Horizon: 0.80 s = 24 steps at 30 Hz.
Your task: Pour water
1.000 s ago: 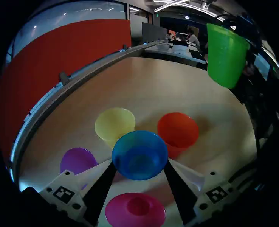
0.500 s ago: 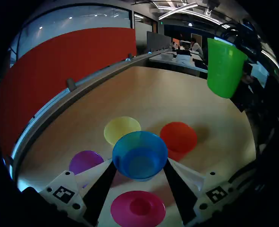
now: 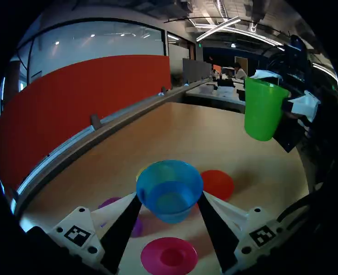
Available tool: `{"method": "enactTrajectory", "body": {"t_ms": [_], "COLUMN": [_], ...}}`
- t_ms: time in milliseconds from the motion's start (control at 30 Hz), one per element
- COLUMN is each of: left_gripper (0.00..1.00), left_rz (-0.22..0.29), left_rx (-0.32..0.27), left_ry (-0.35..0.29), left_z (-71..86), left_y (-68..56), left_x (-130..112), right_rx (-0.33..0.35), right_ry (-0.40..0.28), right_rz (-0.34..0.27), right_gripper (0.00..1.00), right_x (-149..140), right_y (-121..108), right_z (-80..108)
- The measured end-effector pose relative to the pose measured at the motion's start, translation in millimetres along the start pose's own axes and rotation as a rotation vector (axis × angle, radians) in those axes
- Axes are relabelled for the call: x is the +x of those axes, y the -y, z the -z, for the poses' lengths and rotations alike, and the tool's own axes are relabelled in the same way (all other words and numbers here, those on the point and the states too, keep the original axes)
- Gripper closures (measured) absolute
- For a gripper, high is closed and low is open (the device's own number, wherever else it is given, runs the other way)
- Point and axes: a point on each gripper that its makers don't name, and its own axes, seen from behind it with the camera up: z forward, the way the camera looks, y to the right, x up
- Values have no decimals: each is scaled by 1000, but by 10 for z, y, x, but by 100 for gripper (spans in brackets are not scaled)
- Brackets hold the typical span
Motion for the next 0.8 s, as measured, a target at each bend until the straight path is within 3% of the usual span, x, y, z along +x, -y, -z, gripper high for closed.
{"method": "enactTrajectory", "body": {"t_ms": [433, 800], "left_gripper": [16, 16], "left_rz": [15, 22], "left_rx": [45, 80], "left_ry": [-121, -239], "left_z": [137, 376], "left_y": [68, 158], "left_x": [305, 573], "right_rx": [-7, -8], "right_ry": [-4, -7], "right_rz": [3, 6], "right_gripper": [7, 7], "right_x": [41, 89], "right_y": [11, 18], "right_z": [24, 15]}}
